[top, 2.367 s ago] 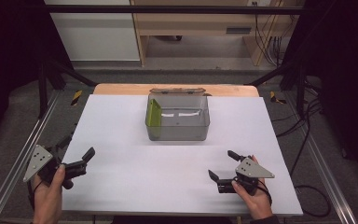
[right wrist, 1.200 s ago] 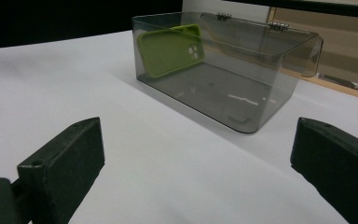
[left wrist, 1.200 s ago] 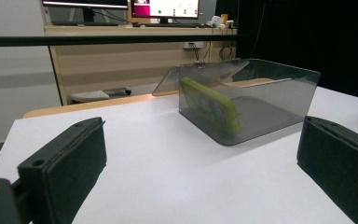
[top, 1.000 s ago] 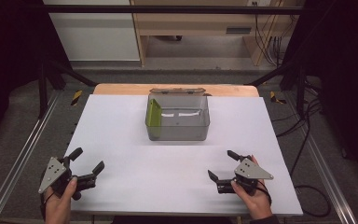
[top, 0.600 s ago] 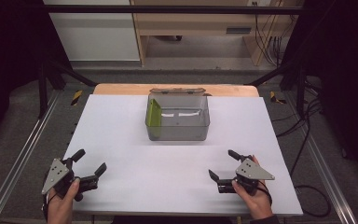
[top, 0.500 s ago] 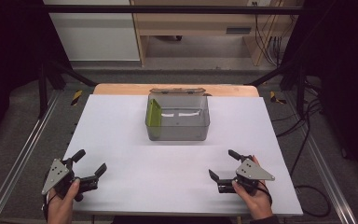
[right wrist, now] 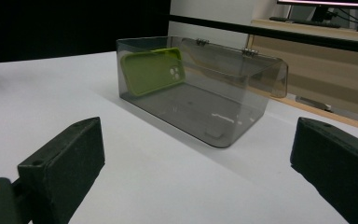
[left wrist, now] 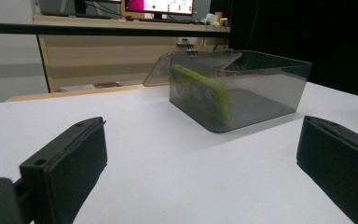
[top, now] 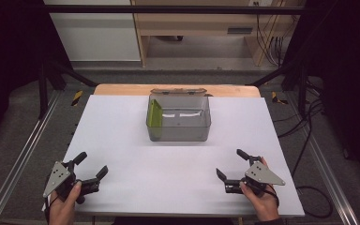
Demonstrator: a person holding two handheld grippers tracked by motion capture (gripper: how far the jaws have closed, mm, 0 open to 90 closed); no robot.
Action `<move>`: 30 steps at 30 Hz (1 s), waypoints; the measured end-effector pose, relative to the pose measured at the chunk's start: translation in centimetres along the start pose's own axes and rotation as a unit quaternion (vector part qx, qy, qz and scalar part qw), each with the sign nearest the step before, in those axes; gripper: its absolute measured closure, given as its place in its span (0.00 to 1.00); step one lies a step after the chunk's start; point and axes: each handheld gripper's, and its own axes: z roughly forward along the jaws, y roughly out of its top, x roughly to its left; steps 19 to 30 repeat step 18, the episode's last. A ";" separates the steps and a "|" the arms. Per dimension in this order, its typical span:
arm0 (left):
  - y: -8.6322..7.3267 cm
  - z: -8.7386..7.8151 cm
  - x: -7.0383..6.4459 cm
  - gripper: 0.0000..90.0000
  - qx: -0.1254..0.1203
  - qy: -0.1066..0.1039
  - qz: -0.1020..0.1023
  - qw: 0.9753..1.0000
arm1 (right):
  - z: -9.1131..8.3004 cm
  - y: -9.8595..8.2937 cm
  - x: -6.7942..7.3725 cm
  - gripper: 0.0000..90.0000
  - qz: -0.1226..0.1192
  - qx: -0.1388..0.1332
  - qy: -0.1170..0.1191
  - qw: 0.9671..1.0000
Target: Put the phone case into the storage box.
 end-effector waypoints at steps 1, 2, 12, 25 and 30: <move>0.0 0.0 0.0 0.02 0.000 0.000 0.000 1.000 | -0.2 0.0 -0.1 0.03 -0.002 -0.001 -0.002 1.000; 0.0 -0.1 0.0 0.02 -0.001 0.001 0.000 1.000 | -0.3 -0.1 -0.1 0.03 0.000 -0.001 -0.004 1.000; -0.2 -0.6 -0.2 0.02 -0.009 0.007 0.002 1.000 | -1.8 -1.0 -1.2 0.03 0.009 0.003 -0.019 1.000; -0.2 -0.9 -0.2 0.02 -0.018 0.014 0.002 1.000 | -2.0 -1.3 -2.1 0.03 0.025 0.007 -0.044 0.999; -0.2 -0.9 -0.2 0.02 -0.018 0.014 0.002 1.000 | -2.0 -1.3 -2.1 0.03 0.025 0.007 -0.044 0.999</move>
